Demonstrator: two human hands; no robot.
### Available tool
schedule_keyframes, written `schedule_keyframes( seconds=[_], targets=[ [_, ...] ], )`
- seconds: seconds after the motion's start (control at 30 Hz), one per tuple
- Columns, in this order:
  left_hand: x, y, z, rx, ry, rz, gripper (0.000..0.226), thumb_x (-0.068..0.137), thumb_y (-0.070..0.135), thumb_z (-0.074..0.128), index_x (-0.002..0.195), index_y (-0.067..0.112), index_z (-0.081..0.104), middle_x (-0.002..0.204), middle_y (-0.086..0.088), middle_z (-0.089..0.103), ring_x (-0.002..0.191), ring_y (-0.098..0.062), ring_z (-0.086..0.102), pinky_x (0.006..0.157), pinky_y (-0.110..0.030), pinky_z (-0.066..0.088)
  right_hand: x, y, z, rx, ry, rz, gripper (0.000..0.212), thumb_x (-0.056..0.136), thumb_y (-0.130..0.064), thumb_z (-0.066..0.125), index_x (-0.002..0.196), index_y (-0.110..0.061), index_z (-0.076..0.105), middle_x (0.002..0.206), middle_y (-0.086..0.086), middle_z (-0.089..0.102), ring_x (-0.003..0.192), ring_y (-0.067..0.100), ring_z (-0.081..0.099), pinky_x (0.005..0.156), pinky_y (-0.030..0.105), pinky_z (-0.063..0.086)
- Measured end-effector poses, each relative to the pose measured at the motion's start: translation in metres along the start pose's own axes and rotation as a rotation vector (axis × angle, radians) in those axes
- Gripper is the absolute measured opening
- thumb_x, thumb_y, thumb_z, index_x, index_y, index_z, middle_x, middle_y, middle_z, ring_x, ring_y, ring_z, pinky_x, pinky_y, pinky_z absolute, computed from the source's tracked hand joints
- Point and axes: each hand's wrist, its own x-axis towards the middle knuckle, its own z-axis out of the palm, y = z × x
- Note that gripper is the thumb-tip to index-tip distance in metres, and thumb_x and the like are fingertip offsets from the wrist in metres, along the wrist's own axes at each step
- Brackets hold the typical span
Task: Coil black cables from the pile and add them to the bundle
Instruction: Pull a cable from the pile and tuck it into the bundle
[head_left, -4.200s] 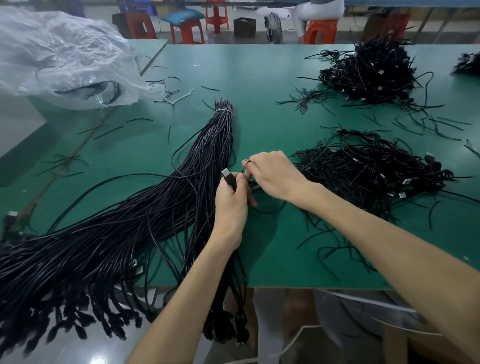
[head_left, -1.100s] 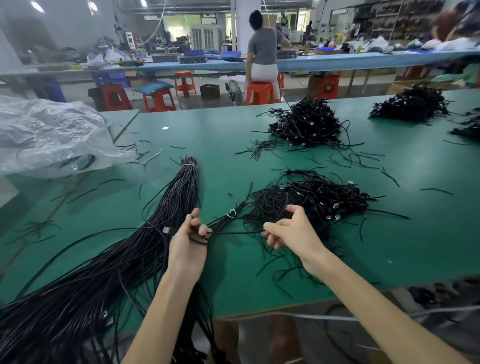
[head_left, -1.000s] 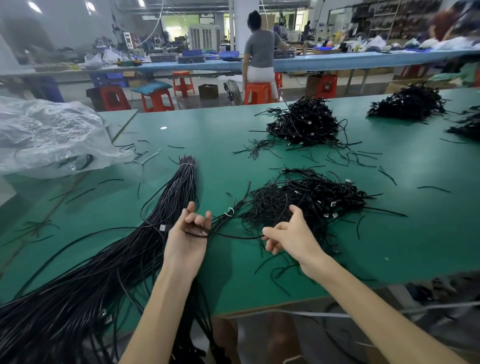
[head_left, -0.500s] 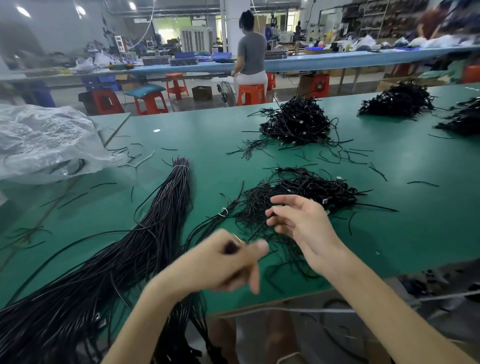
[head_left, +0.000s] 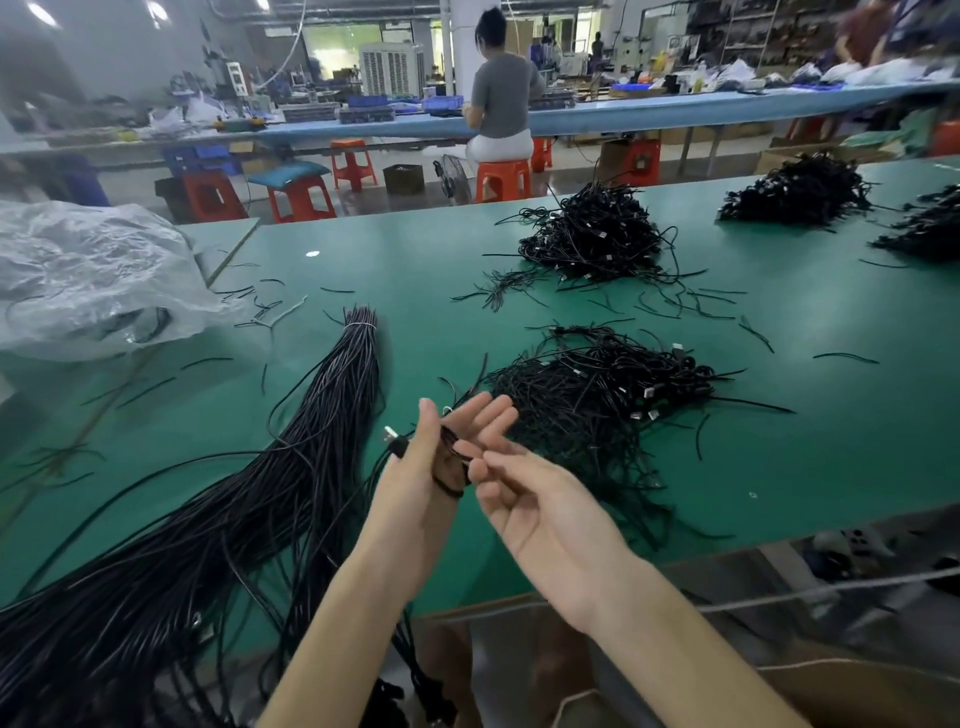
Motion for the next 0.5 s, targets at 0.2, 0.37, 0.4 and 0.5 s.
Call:
schedule_keyframes(
  seconds=[0.2, 0.37, 0.4, 0.5],
  targets=[
    [-0.006, 0.016, 0.000, -0.327, 0.150, 0.010, 0.031, 0.110, 0.025, 0.043, 0.086, 0.018, 0.061, 0.064, 0.011, 0.039, 0.042, -0.005, 0.035, 0.046, -0.018, 0.037, -0.003, 0.019, -0.013, -0.074, 0.109, 0.069, 0.018, 0.100, 0.007, 0.051, 0.114, 0.005, 0.062, 0.086, 0.017, 0.072, 0.058, 0.014, 0.059, 0.050, 0.021, 0.048],
    [-0.007, 0.025, -0.001, -0.350, 0.174, 0.034, 0.038, 0.106, 0.027, 0.047, 0.071, 0.022, 0.059, 0.058, 0.011, 0.030, 0.035, -0.006, 0.020, 0.036, -0.022, 0.020, -0.017, 0.015, -0.009, -0.761, 0.038, -0.179, 0.023, 0.098, -0.004, 0.061, 0.119, -0.013, 0.059, 0.095, 0.009, 0.074, 0.064, 0.015, 0.064, 0.052, 0.026, 0.047],
    [-0.007, 0.026, 0.000, -0.356, 0.153, 0.021, 0.037, 0.104, 0.029, 0.049, 0.069, 0.022, 0.057, 0.057, 0.011, 0.030, 0.034, -0.006, 0.020, 0.036, -0.023, 0.019, -0.018, 0.015, -0.008, -0.914, 0.031, -0.285, 0.030, 0.096, -0.009, 0.066, 0.122, -0.020, 0.057, 0.103, 0.005, 0.071, 0.075, 0.013, 0.067, 0.060, 0.027, 0.050],
    [-0.013, 0.024, 0.004, -0.169, 0.080, -0.001, 0.041, 0.099, 0.033, 0.054, 0.059, 0.024, 0.048, 0.054, 0.011, 0.026, 0.036, -0.006, 0.017, 0.041, -0.026, 0.012, -0.015, 0.016, -0.007, -1.343, 0.006, -0.512, 0.071, 0.088, -0.023, 0.078, 0.145, -0.037, 0.040, 0.128, -0.017, 0.047, 0.118, 0.001, 0.051, 0.095, 0.018, 0.045]
  ],
)
